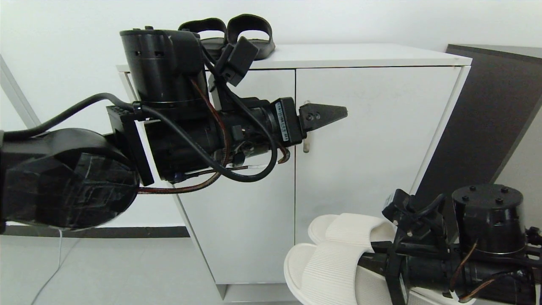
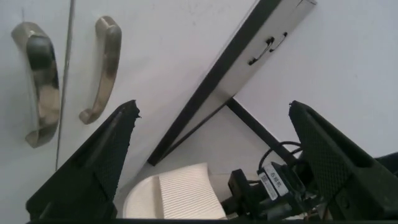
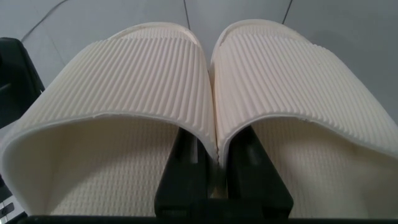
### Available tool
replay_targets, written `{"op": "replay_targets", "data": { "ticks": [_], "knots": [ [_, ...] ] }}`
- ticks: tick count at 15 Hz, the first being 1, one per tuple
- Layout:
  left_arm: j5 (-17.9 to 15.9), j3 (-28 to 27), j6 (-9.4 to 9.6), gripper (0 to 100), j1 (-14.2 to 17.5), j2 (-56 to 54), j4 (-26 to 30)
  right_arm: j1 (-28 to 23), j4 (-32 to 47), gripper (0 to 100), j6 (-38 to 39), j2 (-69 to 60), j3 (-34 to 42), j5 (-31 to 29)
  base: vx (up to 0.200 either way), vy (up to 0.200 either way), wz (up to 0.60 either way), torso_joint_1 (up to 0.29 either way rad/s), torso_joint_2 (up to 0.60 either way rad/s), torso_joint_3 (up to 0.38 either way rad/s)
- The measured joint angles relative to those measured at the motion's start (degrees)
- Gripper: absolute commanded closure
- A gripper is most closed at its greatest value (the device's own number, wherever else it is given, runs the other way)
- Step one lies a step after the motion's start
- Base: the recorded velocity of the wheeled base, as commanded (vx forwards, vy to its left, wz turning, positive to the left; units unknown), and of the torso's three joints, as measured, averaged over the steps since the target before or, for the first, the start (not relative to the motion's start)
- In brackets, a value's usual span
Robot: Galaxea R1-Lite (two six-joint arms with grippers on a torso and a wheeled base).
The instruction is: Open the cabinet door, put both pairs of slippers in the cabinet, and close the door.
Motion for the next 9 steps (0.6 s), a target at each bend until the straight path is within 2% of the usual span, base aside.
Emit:
{"op": "replay_targets", "data": {
  "ticks": [4,6,9],
  "knots": [
    [4.1,-0.8,2.21,0,-0.2,1.4,-0.1,0.7,0.0,100,-1.5,0.1,0.2,-0.4,0.000,0.000,0.00,0.000,0.00,0.000],
    [6.5,-1.1,2.49,0,-0.2,2.3,-0.1,1.0,0.0,100,-1.8,0.0,0.4,-0.4,0.000,0.000,0.00,0.000,0.00,0.000],
    [7.2,-1.8,2.66,0,-0.2,3.6,-0.1,1.0,0.0,100,-1.8,0.1,0.4,-0.4,0.000,0.000,0.00,0.000,0.00,0.000]
  ]
}}
